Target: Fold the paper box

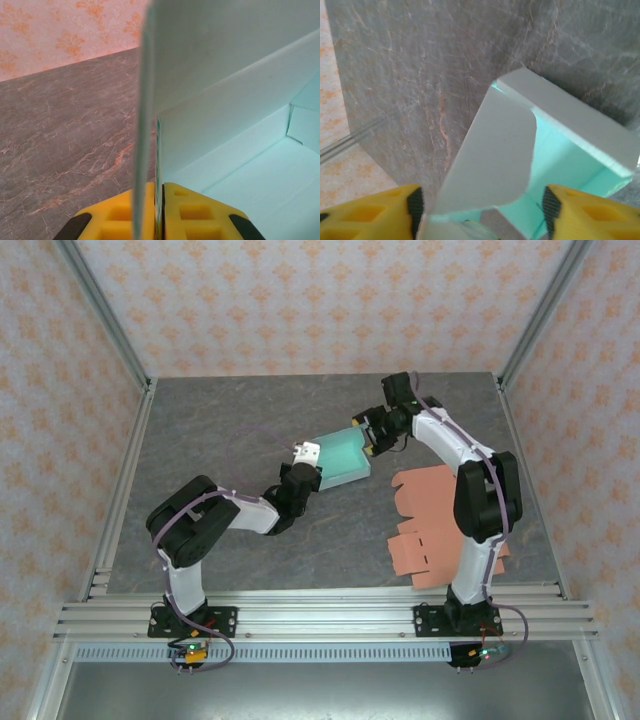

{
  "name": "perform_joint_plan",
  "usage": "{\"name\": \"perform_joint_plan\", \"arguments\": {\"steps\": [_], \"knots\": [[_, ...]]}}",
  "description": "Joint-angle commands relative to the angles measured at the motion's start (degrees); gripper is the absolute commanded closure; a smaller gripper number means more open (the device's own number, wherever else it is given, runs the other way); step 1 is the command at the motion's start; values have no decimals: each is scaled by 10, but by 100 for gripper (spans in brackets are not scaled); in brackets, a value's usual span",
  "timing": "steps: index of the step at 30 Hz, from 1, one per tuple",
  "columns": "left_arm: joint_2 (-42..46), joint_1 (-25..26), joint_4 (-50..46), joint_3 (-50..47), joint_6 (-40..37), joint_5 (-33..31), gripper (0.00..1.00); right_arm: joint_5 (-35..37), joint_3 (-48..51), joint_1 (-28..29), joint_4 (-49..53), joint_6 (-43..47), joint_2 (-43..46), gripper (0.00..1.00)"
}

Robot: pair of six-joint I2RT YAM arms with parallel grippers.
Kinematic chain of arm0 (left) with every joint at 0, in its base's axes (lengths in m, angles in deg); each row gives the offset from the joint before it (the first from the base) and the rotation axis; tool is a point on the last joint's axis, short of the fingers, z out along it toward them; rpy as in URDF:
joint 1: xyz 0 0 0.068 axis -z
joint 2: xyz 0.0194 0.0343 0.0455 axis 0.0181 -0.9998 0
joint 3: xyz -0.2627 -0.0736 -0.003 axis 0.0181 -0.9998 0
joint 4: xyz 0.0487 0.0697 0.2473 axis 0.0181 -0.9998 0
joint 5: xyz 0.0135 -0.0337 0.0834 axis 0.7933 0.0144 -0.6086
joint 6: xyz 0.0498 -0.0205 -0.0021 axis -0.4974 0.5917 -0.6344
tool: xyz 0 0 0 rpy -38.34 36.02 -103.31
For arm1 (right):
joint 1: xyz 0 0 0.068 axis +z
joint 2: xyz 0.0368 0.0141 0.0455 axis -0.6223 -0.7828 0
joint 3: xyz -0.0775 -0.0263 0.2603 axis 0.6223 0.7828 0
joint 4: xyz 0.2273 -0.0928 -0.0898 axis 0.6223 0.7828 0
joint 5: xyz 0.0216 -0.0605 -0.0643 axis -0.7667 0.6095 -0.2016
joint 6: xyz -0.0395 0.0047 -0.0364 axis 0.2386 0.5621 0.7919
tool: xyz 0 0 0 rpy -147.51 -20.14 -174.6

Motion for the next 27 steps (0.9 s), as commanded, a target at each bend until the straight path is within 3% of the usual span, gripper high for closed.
{"name": "perform_joint_plan", "arguments": {"steps": [1, 3, 9, 13, 20, 21, 24, 27], "knots": [[-14, 5, -31, -7, -13, -8, 84, 12, 7, 4, 13, 11, -3, 43], [2, 4, -38, -9, -13, 5, 78, 23, 17, 4, 13, 19, -2, 50], [83, 5, -81, -32, 12, 68, 54, 35, 71, 11, -18, -4, 7, 52], [162, 4, -121, -61, 56, 127, 47, 33, 107, 15, -54, -34, 14, 54], [322, -17, -271, -56, 153, 186, 34, 19, 62, 6, -16, -3, 11, 28], [332, -33, -300, -43, 179, 204, 30, 14, 51, 2, -1, 9, 11, 25], [334, -92, -353, -1, 229, 302, 29, 1, 28, -18, 30, 49, 16, 18], [319, -116, -416, 51, 246, 323, 30, -28, 13, -45, 48, 96, 23, 16]]}}
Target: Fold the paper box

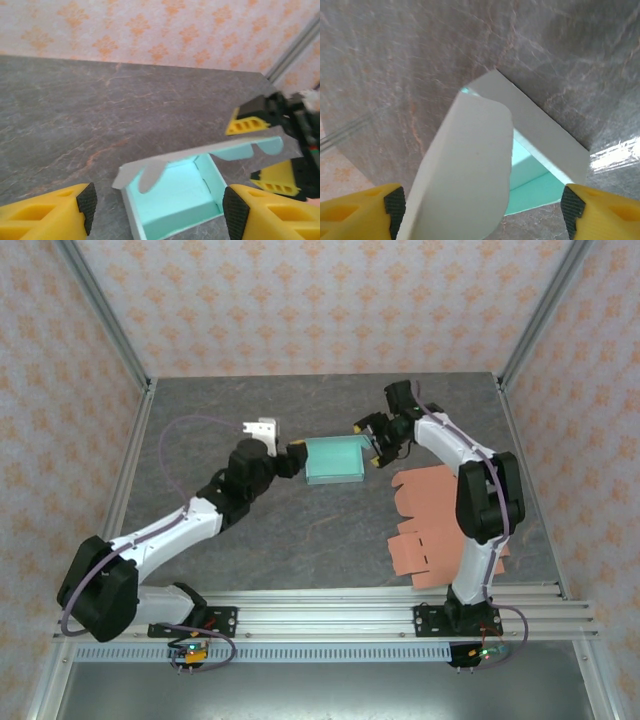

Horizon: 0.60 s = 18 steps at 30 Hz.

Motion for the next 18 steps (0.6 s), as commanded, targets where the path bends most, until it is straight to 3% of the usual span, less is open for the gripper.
{"name": "perform_joint_plan", "arguments": {"steps": [1, 5, 8, 11, 14, 18], "knots": [[-14, -25, -118, 59, 58, 63, 30, -30, -28, -34, 54, 74, 15, 16], [-50, -82, -166, 115, 153, 101, 30, -64, -34, -73, 77, 135, 11, 16], [-92, -133, -169, 154, 231, 165, 26, -110, -49, -96, 81, 164, -8, 16], [-154, -166, -261, 232, 335, 185, 25, -161, -82, -103, 86, 151, -40, 15], [-231, -169, -308, 308, 397, 269, 26, -201, -105, -101, 75, 113, -67, 16], [-276, -159, -274, 328, 437, 296, 28, -205, -123, -100, 62, 91, -85, 22]]}}
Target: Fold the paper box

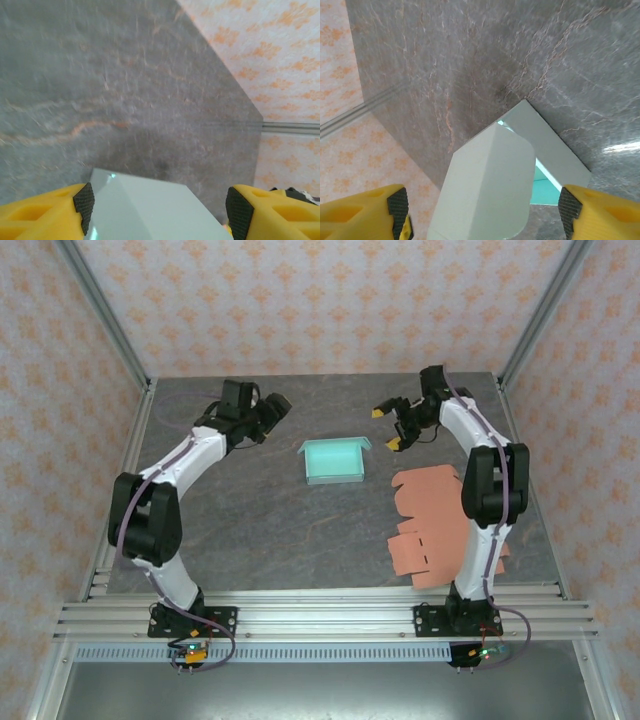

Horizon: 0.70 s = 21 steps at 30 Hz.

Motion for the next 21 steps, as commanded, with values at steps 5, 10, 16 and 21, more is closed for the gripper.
{"name": "perform_joint_plan", "arguments": {"steps": [5, 10, 16, 21], "knots": [[-27, 27, -25, 16, 102, 75, 31, -34, -24, 26, -10, -58, -17, 23], [-19, 49, -5, -14, 122, 69, 32, -35, -5, 55, -34, -87, -18, 26], [-38, 68, 38, -23, 165, 74, 38, -27, 5, 71, -52, -111, -16, 37], [-47, 72, 53, -12, 178, 73, 42, -22, 21, 84, -79, -139, -9, 38]]}}
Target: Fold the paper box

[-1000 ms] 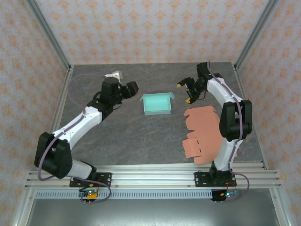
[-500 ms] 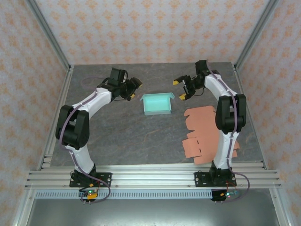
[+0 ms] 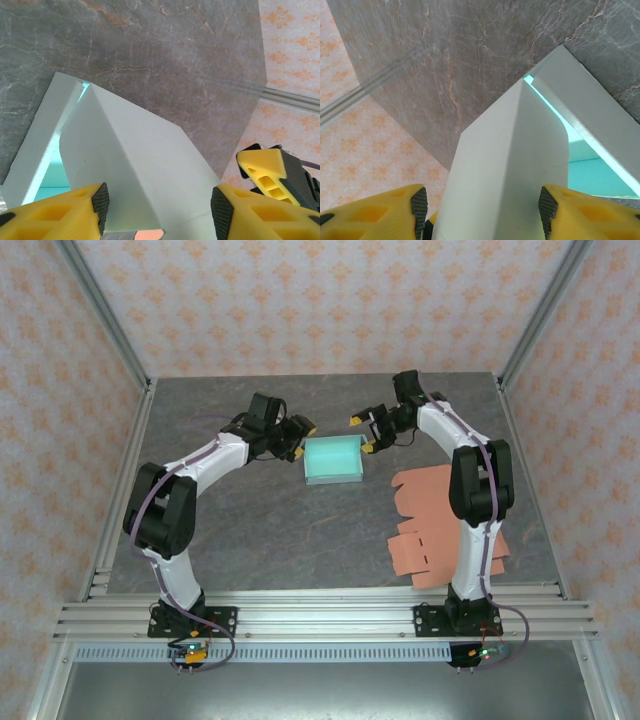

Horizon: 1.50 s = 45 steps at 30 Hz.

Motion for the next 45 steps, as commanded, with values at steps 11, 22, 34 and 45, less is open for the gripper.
{"name": "perform_joint_plan", "arguments": {"steps": [11, 22, 34, 45], "knots": [[-8, 15, 41, -35, -40, -19, 67, 24, 50, 16, 6, 19, 20, 47], [-26, 17, 58, -126, -122, -43, 73, 69, 110, 16, 17, 60, 37, 49], [-42, 17, -22, -79, -217, -66, 71, 122, 64, 6, 127, 222, 65, 35], [-33, 16, -34, -83, -312, -78, 60, 142, 100, 27, 84, 348, 30, 46]]}}
